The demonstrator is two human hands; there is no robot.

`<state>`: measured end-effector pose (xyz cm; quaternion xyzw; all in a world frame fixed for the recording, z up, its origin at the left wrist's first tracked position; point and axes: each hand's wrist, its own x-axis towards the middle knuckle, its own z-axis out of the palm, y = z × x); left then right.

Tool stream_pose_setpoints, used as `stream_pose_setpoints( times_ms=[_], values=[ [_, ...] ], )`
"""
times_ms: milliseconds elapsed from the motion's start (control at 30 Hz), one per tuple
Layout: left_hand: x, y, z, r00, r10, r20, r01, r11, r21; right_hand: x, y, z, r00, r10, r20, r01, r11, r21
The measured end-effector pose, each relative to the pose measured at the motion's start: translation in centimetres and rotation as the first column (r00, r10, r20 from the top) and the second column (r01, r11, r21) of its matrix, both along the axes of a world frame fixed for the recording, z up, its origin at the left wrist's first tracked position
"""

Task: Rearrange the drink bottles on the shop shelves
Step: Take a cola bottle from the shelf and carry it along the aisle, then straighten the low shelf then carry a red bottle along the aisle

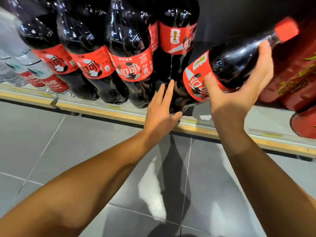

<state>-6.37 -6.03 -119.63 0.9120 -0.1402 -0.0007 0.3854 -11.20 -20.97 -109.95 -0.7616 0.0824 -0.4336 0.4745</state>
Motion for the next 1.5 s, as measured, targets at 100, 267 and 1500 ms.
stream_pose_setpoints(
  times_ms=[100,267,1500],
  values=[
    [-1.2,0.6,-0.2,0.998,0.052,-0.021,-0.053,0.998,-0.032,1.4,1.1,1.0,0.992,0.112,-0.051,-0.114,0.992,-0.049],
    [-2.1,1.6,-0.2,0.979,0.154,-0.137,-0.155,0.988,-0.003,4.2,3.0,2.4,0.930,0.297,-0.215,-0.338,0.921,-0.192],
    [-25.7,0.5,58.0,0.926,-0.250,-0.283,0.370,0.758,0.538,-29.2,-6.3,47.8,0.433,-0.061,-0.900,-0.515,0.803,-0.302]
  ],
)
